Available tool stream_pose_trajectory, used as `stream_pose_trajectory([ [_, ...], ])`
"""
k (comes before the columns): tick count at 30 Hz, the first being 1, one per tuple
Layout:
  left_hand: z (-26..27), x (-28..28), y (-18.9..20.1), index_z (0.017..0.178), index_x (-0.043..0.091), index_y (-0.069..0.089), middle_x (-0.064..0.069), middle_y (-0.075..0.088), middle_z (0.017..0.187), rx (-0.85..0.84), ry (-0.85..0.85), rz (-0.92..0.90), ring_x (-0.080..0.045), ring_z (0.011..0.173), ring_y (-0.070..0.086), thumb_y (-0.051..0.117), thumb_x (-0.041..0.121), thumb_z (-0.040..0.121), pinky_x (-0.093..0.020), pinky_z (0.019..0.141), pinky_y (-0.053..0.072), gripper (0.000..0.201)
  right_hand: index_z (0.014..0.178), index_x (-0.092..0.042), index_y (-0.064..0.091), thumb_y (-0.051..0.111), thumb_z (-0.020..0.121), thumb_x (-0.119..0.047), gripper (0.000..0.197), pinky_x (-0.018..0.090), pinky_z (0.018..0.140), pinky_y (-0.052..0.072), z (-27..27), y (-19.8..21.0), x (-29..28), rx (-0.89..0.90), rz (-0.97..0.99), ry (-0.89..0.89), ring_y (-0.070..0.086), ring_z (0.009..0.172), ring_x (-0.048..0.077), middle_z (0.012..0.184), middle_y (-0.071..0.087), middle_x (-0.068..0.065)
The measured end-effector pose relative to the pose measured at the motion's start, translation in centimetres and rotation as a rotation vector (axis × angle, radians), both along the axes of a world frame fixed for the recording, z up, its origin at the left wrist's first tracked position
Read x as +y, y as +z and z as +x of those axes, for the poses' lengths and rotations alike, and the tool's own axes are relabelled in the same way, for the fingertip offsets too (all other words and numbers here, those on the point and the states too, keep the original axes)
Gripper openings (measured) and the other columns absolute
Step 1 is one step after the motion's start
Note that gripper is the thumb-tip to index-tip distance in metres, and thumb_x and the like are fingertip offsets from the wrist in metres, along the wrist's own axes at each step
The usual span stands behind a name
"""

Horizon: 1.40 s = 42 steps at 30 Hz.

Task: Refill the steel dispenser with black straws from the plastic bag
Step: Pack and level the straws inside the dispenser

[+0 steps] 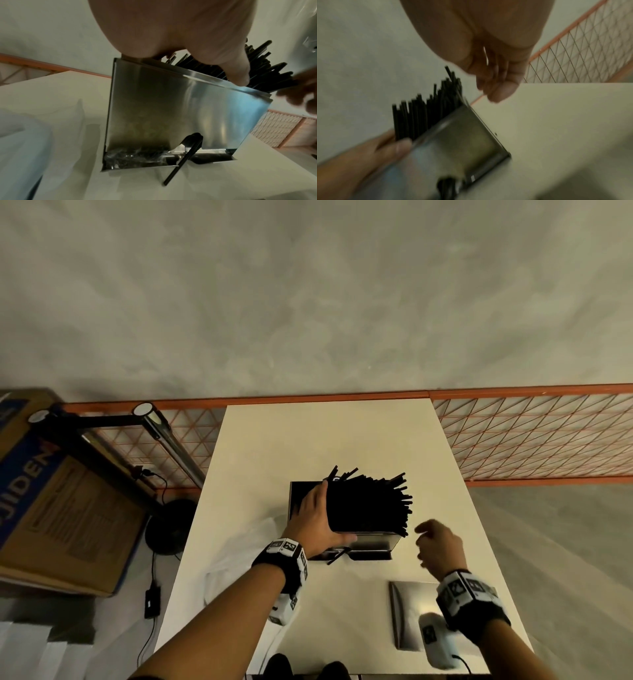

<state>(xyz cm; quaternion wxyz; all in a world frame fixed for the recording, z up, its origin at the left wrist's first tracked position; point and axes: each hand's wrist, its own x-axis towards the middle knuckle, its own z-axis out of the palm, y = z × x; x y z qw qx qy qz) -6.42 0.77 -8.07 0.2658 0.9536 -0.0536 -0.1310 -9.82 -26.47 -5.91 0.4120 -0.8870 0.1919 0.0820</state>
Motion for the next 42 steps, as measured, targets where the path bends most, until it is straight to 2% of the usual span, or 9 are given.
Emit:
stream_pose_trajectory([
  [2, 0.1, -0.4, -0.1, 0.16, 0.028, -0.009, 0.0, 0.006, 0.17, -0.003, 0.007, 0.067, -0.022, 0.156, 0.013, 0.066, 0.086, 0.058, -0.054, 0.123, 0.023, 0.139, 0.099, -0.018, 0.061, 0.053, 0.083, -0.003, 0.024, 0.035, 0.053, 0.057, -1.5, -0.6, 1.0, 0.047, 0.069, 0.084, 0.068, 0.064, 0.028, 0.082, 0.068, 0.005],
  [4, 0.1, -0.6, 0.0, 0.159, 0.029, -0.012, -0.001, 0.007, 0.17, 0.009, 0.017, 0.09, -0.022, 0.156, 0.013, 0.066, 0.087, 0.058, -0.056, 0.122, 0.022, 0.14, 0.103, -0.021, 0.058, 0.061, 0.084, -0.009, 0.023, 0.035, 0.057, 0.056, -2.1, -0.8, 2.1, -0.053, 0.035, 0.148, 0.065, 0.062, 0.023, 0.078, 0.067, -0.002],
  [10, 0.1, -0.9, 0.4, 0.159, 0.03, -0.01, -0.007, 0.019, 0.166, 0.029, 0.053, 0.087, -0.025, 0.154, 0.02, 0.067, 0.086, 0.059, -0.057, 0.121, 0.025, 0.138, 0.079, -0.007, 0.062, 0.068, 0.08, -0.003, 0.007, 0.022, 0.057, 0.027, 0.0, 1.2, 4.9, -0.286, -0.141, 0.246, 0.048, 0.061, 0.02, 0.073, 0.058, 0.002],
  [16, 0.1, -1.0, 0.3, 0.16, 0.028, -0.005, -0.006, 0.025, 0.164, 0.004, 0.089, 0.097, -0.027, 0.151, 0.028, 0.064, 0.09, 0.058, -0.055, 0.117, 0.032, 0.137, 0.095, -0.008, 0.072, 0.074, 0.08, -0.022, 0.021, 0.02, 0.067, 0.035, 1.4, 2.0, 6.9, -0.211, -0.157, 0.456, 0.064, 0.086, 0.03, 0.094, 0.07, 0.009],
  [22, 0.2, -0.9, 0.3, 0.16, 0.028, -0.002, -0.004, 0.026, 0.164, 0.002, 0.096, 0.082, -0.026, 0.15, 0.03, 0.063, 0.092, 0.057, -0.053, 0.117, 0.034, 0.138, 0.123, -0.015, 0.065, 0.081, 0.073, -0.031, 0.054, 0.027, 0.089, 0.047, 1.9, 1.5, 7.8, -0.141, -0.101, 0.597, 0.061, 0.108, 0.022, 0.116, 0.067, 0.003],
  [30, 0.3, -1.2, 0.5, 0.16, 0.02, 0.011, -0.006, 0.035, 0.158, -0.044, 0.175, -0.009, -0.028, 0.143, 0.039, 0.067, 0.072, 0.08, -0.046, 0.109, 0.044, 0.111, 0.11, -0.013, 0.072, 0.078, 0.074, -0.018, 0.036, 0.026, 0.079, 0.046, 2.9, 1.3, 9.1, -0.264, -0.097, 0.531, 0.066, 0.094, 0.025, 0.101, 0.073, 0.007],
  [34, 0.6, -1.0, 0.2, 0.159, 0.02, 0.019, -0.007, 0.039, 0.156, -0.062, 0.186, -0.063, -0.029, 0.139, 0.044, 0.067, 0.066, 0.084, -0.047, 0.104, 0.048, 0.1, 0.088, -0.022, 0.073, 0.069, 0.077, -0.037, 0.019, 0.032, 0.066, 0.054, 3.0, 1.0, 8.9, -0.25, -0.038, 0.438, 0.068, 0.069, 0.015, 0.077, 0.073, -0.003],
  [37, 0.8, -0.7, -0.1, 0.154, 0.025, 0.03, -0.002, 0.049, 0.149, -0.077, 0.222, -0.165, -0.026, 0.132, 0.053, 0.07, 0.061, 0.084, -0.047, 0.099, 0.053, 0.089, 0.077, -0.027, 0.07, 0.073, 0.08, -0.035, 0.009, 0.017, 0.058, 0.046, 3.2, 1.5, 8.9, -0.196, 0.031, 0.371, 0.061, 0.059, 0.001, 0.066, 0.068, -0.01],
  [42, 1.1, -0.7, -0.2, 0.149, 0.026, 0.038, 0.0, 0.057, 0.14, -0.101, 0.259, -0.223, -0.023, 0.122, 0.06, 0.066, 0.062, 0.087, -0.043, 0.095, 0.054, 0.078, 0.104, -0.024, 0.068, 0.065, 0.082, -0.023, 0.022, 0.025, 0.068, 0.056, 3.4, 1.9, 9.5, -0.045, 0.128, 0.451, 0.068, 0.071, 0.01, 0.09, 0.073, -0.003],
])
